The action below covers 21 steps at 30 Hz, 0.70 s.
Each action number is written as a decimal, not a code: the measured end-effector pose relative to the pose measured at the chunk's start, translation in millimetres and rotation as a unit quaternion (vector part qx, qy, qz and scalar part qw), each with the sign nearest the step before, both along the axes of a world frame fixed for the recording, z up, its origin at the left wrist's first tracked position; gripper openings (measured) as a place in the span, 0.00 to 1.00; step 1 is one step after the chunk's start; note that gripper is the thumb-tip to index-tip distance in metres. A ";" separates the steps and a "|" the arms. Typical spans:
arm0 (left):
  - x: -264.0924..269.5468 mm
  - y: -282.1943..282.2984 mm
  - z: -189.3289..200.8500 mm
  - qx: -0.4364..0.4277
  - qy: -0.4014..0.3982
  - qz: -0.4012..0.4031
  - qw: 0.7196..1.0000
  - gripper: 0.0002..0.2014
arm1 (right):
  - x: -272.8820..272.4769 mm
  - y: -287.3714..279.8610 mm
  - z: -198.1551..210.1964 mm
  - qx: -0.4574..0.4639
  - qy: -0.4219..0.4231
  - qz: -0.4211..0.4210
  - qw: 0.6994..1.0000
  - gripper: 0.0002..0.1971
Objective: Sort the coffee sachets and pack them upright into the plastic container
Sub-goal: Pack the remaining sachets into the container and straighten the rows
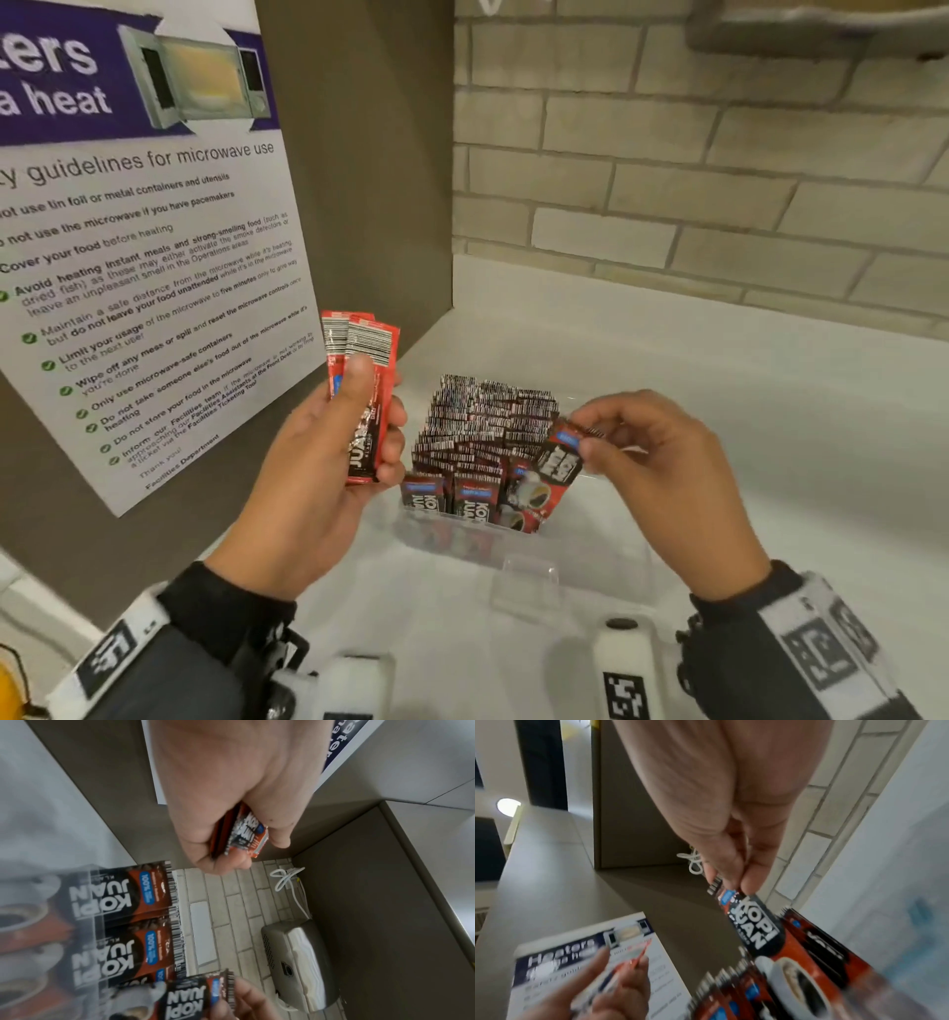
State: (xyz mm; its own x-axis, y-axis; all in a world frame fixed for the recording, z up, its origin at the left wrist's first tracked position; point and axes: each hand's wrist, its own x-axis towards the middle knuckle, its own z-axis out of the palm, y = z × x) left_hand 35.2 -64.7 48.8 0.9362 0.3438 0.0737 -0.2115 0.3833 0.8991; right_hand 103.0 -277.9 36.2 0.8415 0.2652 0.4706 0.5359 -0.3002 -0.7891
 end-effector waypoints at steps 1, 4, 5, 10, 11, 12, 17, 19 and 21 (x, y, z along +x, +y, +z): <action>-0.2 -0.4 -1.5 -0.004 -0.002 -0.006 1.000 0.21 | 0.5 3.0 -5.7 -0.029 0.002 -0.006 1.000 0.20; -0.8 -1.3 -6.6 -0.008 -0.006 -0.016 1.000 0.25 | 0.8 11.5 -18.1 -0.053 0.018 -0.013 0.998 0.20; -0.9 -1.4 -7.5 -0.007 -0.011 -0.019 1.000 0.27 | 0.9 14.0 -20.6 -0.053 0.018 -0.014 0.998 0.19; 0.1 -0.4 -8.9 -0.006 -0.017 -0.019 1.000 0.34 | 1.7 24.5 -29.6 -0.087 -0.016 -0.025 0.996 0.17; 0.1 -0.9 -9.0 -0.004 -0.015 -0.021 1.000 0.33 | 1.4 26.1 -31.7 -0.091 -0.018 -0.025 0.995 0.17; -0.2 -1.2 -9.8 -0.001 -0.014 -0.023 1.000 0.32 | 1.0 27.1 -33.4 -0.091 -0.017 -0.025 0.995 0.18; -2.3 -4.1 -13.2 -0.028 -0.007 -0.039 0.999 0.18 | -0.2 22.1 -32.7 -0.070 0.024 -0.031 0.997 0.22; -2.9 -5.5 -13.4 -0.041 -0.008 -0.047 0.998 0.15 | -1.4 18.4 -30.0 -0.062 0.045 -0.032 0.997 0.19; -2.3 -6.6 -13.9 -0.044 -0.009 -0.048 0.998 0.15 | -3.6 14.8 -27.4 -0.060 0.034 -0.053 0.996 0.17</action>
